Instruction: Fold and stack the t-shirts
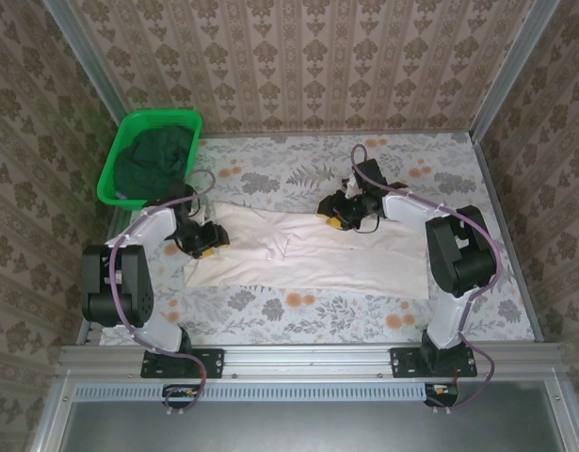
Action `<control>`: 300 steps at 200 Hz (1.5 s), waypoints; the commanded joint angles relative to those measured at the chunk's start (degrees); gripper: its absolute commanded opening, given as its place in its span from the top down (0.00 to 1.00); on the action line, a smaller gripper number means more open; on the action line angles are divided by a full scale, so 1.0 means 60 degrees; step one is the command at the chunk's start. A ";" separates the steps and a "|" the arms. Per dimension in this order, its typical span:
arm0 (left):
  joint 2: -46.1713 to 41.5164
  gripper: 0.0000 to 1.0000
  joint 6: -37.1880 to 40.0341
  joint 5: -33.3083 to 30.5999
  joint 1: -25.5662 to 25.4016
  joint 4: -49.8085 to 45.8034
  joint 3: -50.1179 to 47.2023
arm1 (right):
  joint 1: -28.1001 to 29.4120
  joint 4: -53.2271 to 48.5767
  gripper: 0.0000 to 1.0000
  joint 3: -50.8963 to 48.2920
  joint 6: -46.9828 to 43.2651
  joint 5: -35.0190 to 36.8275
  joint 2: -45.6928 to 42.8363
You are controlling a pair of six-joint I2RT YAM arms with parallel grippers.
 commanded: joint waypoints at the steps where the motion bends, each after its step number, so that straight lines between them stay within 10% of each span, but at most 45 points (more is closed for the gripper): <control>1: 0.0284 0.53 0.0129 0.0363 0.0037 0.0448 -0.0073 | -0.0067 0.0333 0.54 -0.0076 -0.0028 -0.0201 0.0163; 157: 0.0999 0.88 -0.0191 0.1457 0.0278 -0.0413 0.0540 | -0.0062 0.0374 0.56 0.0156 0.0444 0.0055 0.0840; 300: 0.1537 0.50 0.0128 0.2383 0.0705 -0.1506 0.0704 | -0.0067 -0.0328 0.57 0.0625 0.0364 0.0121 0.1325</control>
